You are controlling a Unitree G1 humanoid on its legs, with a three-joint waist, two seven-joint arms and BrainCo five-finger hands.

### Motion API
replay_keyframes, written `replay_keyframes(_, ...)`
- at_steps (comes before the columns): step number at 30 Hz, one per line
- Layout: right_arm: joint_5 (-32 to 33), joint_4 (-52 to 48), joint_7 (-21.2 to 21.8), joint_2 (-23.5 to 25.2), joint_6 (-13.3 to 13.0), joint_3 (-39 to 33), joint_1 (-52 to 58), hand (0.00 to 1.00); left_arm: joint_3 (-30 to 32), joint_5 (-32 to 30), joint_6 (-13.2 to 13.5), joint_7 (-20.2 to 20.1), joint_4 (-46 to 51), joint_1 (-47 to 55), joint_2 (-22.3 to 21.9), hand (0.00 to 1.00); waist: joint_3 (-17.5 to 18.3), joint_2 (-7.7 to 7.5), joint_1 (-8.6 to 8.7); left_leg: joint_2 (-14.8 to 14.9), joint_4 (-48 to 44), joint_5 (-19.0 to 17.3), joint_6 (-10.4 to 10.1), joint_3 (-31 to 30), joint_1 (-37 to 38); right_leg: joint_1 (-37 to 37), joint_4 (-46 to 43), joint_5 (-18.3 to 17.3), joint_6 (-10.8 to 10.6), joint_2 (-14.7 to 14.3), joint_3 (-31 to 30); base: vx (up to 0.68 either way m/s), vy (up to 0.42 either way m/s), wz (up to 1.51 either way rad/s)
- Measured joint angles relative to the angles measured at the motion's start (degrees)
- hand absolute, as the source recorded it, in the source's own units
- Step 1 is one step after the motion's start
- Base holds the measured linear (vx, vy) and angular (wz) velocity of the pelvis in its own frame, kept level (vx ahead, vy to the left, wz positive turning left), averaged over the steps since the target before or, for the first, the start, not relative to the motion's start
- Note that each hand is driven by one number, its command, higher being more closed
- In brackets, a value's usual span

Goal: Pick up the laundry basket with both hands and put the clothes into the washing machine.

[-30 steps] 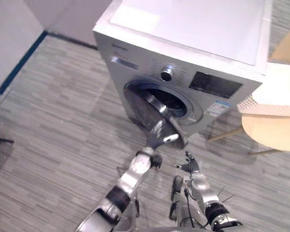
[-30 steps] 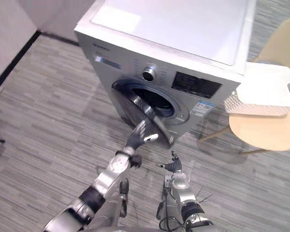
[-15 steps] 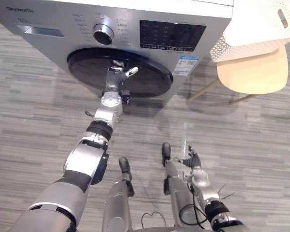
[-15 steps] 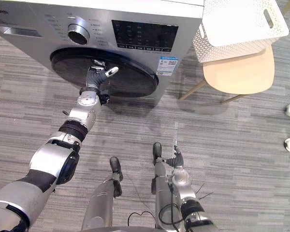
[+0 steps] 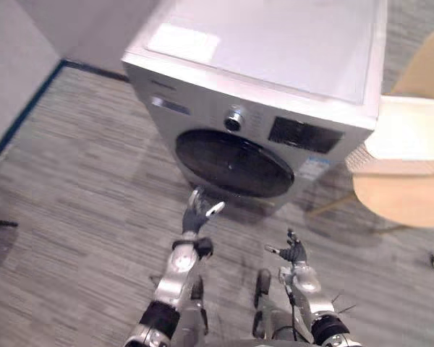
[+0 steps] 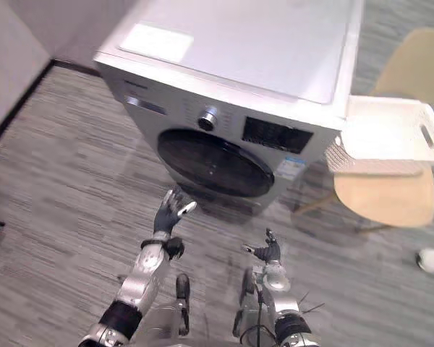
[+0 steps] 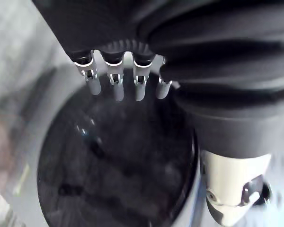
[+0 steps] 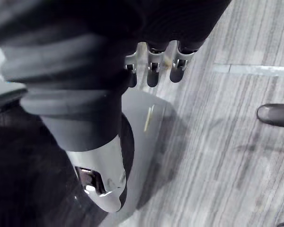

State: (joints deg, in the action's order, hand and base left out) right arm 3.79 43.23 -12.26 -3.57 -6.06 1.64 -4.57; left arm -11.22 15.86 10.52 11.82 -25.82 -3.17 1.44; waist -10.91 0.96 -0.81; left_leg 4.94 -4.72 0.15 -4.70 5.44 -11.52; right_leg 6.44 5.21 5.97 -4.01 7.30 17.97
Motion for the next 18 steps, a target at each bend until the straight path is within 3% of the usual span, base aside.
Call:
replay_keyframes(3,-0.42,-1.46,2.77,-3.91,-1.13,-0.73,2.28,0.00,4.16,0.41,0.00,-0.90,-3.64,4.62,2.09,0.00,0.24,0.13,-0.37,0.00,-0.30,1.55,2.09,7.28,-1.14,-2.07,-2.45,-2.25,-1.13,2.10,6.29,-0.03,0.122,1.10)
replay_keyframes(6,-1.27,2.40,2.96,-4.64,-3.53,-4.19,3.60,0.00,8.41,-0.89,-0.21,-2.88,-10.30,9.70,5.06,0.00,0.64,-0.61,-1.52,-1.70,-0.45,1.06,3.23,5.75,-0.04,-3.89,-5.23,-4.22,-2.71,4.00,8.91,0.02,0.158,0.61)
replay_keyframes(8,-2.78,6.36,3.86,-4.77,-2.84,-5.00,4.11,0.00,13.99,-3.14,-0.38,-3.14,-15.93,13.46,5.59,0.00,0.87,-0.56,-2.84,-3.11,-2.98,-1.97,5.65,5.72,0.57,-5.54,-8.28,-7.14,-4.34,5.93,10.38,0.02,0.125,0.41)
replay_keyframes(11,-4.58,8.11,4.89,-4.56,-1.64,-4.88,4.38,0.00,17.19,-4.55,-1.19,-3.42,-20.25,15.88,5.16,0.00,1.14,-0.91,-3.12,-4.86,-6.11,-4.76,7.09,6.94,-0.31,-4.88,-13.18,-11.36,-6.36,9.70,10.79,0.04,0.178,0.35)
replay_keyframes(12,-5.32,8.87,4.92,-4.41,-1.33,-4.62,4.48,0.00,18.64,-5.18,-1.92,-4.19,-21.72,16.65,4.96,0.00,1.78,-0.96,-3.12,-4.83,-16.13,-8.59,9.28,8.48,-2.01,-3.73,-18.74,-12.92,-7.60,12.52,11.25,0.16,0.230,0.53)
replay_keyframes(13,-5.75,9.52,4.97,-4.71,-0.93,-4.12,4.73,0.00,18.86,-5.32,-2.10,-4.23,-21.94,17.85,5.20,0.00,2.24,-0.12,-3.16,-5.30,-18.46,-14.44,9.28,7.26,-2.10,-3.06,-25.60,-14.98,-7.38,14.46,11.07,0.16,0.246,0.59)
replay_keyframes(14,-6.06,9.61,4.95,-4.64,-0.40,-3.64,4.72,0.00,18.93,-5.33,-2.46,-4.19,-22.10,18.00,5.34,0.00,2.17,-0.80,-3.17,-6.39,-19.31,-15.35,9.08,6.57,-1.77,-1.57,-30.58,-15.98,-5.31,16.38,9.65,0.18,0.254,0.92)
replay_keyframes(15,-6.25,9.34,5.10,-4.43,-0.07,-2.36,4.46,0.00,18.85,-5.37,-2.50,-4.19,-21.39,17.50,5.79,0.00,2.25,-0.93,-2.91,-7.85,-19.80,-16.36,10.80,3.11,-0.67,4.59,-44.97,-14.36,0.00,17.83,2.48,0.17,0.179,0.91)
replay_keyframes(17,-6.23,9.26,5.10,-3.77,-0.11,-1.85,4.15,0.00,18.90,-5.36,-2.42,-4.13,-20.71,16.75,6.41,0.00,1.94,-0.56,-2.28,-8.11,-19.71,-16.58,11.25,0.31,-0.30,7.68,-51.33,-17.01,-1.40,15.15,-1.58,0.20,0.091,0.94)
replay_keyframes(18,-6.13,9.03,5.17,-3.46,-0.13,-1.02,3.30,0.00,18.90,-5.30,-2.35,-4.02,-19.72,15.86,6.77,0.00,1.73,-1.30,-1.77,-8.55,-19.42,-16.56,11.92,-2.31,0.45,10.22,-53.88,-19.45,-1.29,12.15,-3.08,0.25,0.042,0.91)
